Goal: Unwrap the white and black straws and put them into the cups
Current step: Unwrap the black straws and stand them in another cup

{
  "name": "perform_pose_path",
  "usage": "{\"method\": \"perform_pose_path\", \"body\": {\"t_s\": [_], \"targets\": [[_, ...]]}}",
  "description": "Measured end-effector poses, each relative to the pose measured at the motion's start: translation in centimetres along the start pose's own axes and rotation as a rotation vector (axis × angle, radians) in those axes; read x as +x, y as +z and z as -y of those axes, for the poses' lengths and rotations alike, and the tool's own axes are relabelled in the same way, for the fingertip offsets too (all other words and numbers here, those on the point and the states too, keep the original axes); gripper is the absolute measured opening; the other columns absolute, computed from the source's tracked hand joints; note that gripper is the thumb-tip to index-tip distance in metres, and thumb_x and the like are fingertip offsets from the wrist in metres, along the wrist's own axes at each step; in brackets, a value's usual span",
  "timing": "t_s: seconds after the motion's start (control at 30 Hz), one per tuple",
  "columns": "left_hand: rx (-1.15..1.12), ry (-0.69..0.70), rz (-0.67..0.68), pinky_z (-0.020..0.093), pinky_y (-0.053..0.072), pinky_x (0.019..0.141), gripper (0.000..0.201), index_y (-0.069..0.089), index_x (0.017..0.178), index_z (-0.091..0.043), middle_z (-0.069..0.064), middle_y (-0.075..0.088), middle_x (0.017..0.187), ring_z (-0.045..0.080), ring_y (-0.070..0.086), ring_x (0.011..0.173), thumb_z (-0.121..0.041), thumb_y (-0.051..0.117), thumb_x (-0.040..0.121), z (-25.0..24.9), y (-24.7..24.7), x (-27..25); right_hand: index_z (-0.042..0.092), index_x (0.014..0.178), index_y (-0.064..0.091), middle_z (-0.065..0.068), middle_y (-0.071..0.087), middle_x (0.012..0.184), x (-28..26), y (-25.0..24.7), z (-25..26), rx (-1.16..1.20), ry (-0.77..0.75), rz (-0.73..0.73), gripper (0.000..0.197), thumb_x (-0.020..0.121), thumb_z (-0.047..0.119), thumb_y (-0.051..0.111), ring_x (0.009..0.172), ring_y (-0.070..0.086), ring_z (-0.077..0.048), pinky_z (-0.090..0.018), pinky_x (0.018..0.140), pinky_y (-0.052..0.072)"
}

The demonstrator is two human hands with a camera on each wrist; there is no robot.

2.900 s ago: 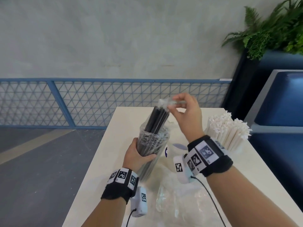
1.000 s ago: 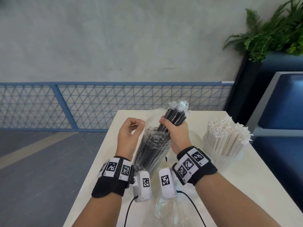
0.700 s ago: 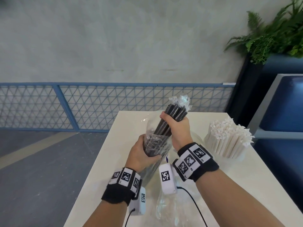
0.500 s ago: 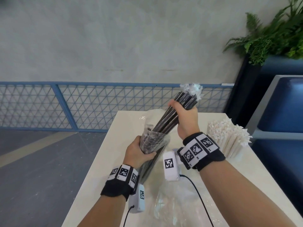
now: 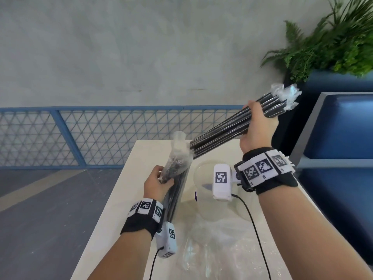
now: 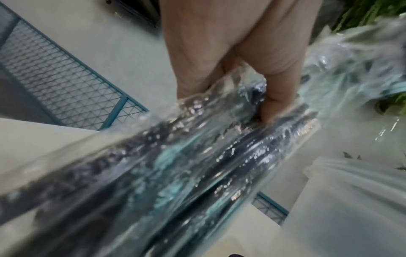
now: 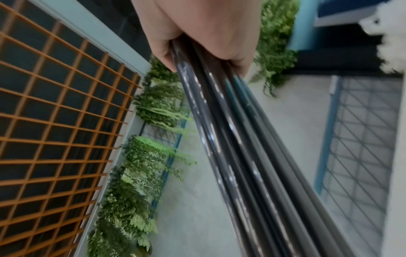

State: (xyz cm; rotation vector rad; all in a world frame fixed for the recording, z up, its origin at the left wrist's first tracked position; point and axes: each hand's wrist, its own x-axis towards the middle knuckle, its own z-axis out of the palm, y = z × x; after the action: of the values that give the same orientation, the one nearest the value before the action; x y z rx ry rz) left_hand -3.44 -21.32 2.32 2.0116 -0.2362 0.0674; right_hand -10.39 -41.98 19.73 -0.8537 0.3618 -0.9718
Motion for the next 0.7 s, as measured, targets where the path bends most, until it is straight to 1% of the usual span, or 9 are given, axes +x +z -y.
{"method": "perform_pose_path", "body": {"t_s": [0.07,0.13,0.2,0.27,0.37,0.47,0.53,0.63,0.7], "targets": [[0.012,0.029,-0.022,0.017,0.032,0.051,0.022,0.047,0.087,-0.014,0.001,0.057,0.075,0.023,0.052,0.072,-0.009,0.068,0.081,0.2,0.0,0.0,0.009,0.088,0.051,-0.003,0.057,0.075,0.0,-0.1,1.2,0.003,-0.08,-0.015,0.02,0.075,0.003,0.065,0.071,0.058,-0.019,-0.038,0.074,0.053],[0.002,0.041,-0.036,0.022,0.029,0.058,0.018,0.05,0.096,-0.009,0.004,0.059,0.086,0.02,0.052,0.079,-0.011,0.064,0.086,0.3,0.0,0.1,0.013,0.086,0.052,0.0,0.059,0.076,0.0,-0.1,1.8,-0.04,-0.147,-0.02,0.02,0.075,0.003,0.066,0.072,0.059,-0.016,-0.034,0.076,0.054],[-0.03,0.03,-0.03,0.02,0.03,0.064,0.024,0.051,0.109,-0.003,0.004,0.058,0.095,0.016,0.051,0.085,-0.01,0.061,0.088,0.3,0.0,0.1,0.017,0.084,0.053,0.005,0.059,0.076,-0.1,-0.2,1.5,-0.13,-0.186,0.024,0.021,0.077,0.004,0.067,0.069,0.059,-0.009,-0.024,0.069,0.053],[-0.085,0.024,-0.018,0.017,0.032,0.07,0.029,0.05,0.116,-0.003,0.004,0.057,0.1,0.015,0.051,0.09,-0.01,0.06,0.089,0.2,0.0,0.1,0.015,0.092,0.054,0.007,0.058,0.08,-0.4,-0.7,0.0,-0.286,-0.195,0.106,0.022,0.078,0.007,0.068,0.071,0.058,-0.006,-0.02,0.067,0.05],[-0.154,0.036,0.002,0.013,0.034,0.079,0.034,0.048,0.12,-0.004,-0.001,0.055,0.105,0.014,0.051,0.098,-0.009,0.06,0.089,0.0,0.1,-0.3,0.018,0.103,0.052,0.008,0.06,0.088,-1.2,-2.2,-3.8,-0.509,-0.149,0.212,0.032,0.077,0.013,0.071,0.083,0.06,-0.011,-0.027,0.077,0.053],[-0.206,0.038,0.032,-0.003,0.033,0.065,0.028,0.049,0.114,-0.014,-0.01,0.055,0.1,0.009,0.051,0.092,-0.007,0.06,0.089,0.4,0.4,-0.8,0.018,0.101,0.052,0.002,0.062,0.092,-1.8,-4.2,-7.6,-0.638,-0.096,0.233,0.034,0.075,0.016,0.074,0.089,0.061,-0.018,-0.04,0.086,0.053],[-0.259,0.047,0.055,-0.006,0.035,0.064,0.028,0.048,0.103,-0.028,-0.018,0.057,0.095,-0.004,0.055,0.086,-0.008,0.061,0.088,0.9,0.5,-1.0,0.017,0.103,0.053,-0.001,0.063,0.094,-2.0,-5.2,-9.3,-0.692,-0.068,0.24,0.039,0.072,0.017,0.077,0.09,0.061,-0.021,-0.042,0.087,0.052],[-0.295,0.067,0.043,-0.006,0.036,0.068,0.031,0.046,0.102,-0.03,-0.021,0.056,0.096,-0.023,0.054,0.081,-0.006,0.061,0.088,1.5,0.5,-0.9,0.02,0.11,0.05,-0.001,0.065,0.099,-2.1,-6.3,-10.8,-0.716,-0.053,0.281,0.05,0.07,0.018,0.079,0.092,0.061,-0.018,-0.038,0.087,0.051],[-0.306,0.067,0.042,-0.002,0.038,0.071,0.033,0.046,0.098,-0.035,-0.02,0.057,0.097,-0.019,0.055,0.085,-0.008,0.062,0.088,1.7,0.4,-0.9,0.021,0.113,0.048,-0.001,0.065,0.102,-2.1,-6.6,-11.3,-0.679,-0.046,0.326,0.055,0.069,0.017,0.081,0.094,0.061,-0.013,-0.031,0.087,0.049]]}}
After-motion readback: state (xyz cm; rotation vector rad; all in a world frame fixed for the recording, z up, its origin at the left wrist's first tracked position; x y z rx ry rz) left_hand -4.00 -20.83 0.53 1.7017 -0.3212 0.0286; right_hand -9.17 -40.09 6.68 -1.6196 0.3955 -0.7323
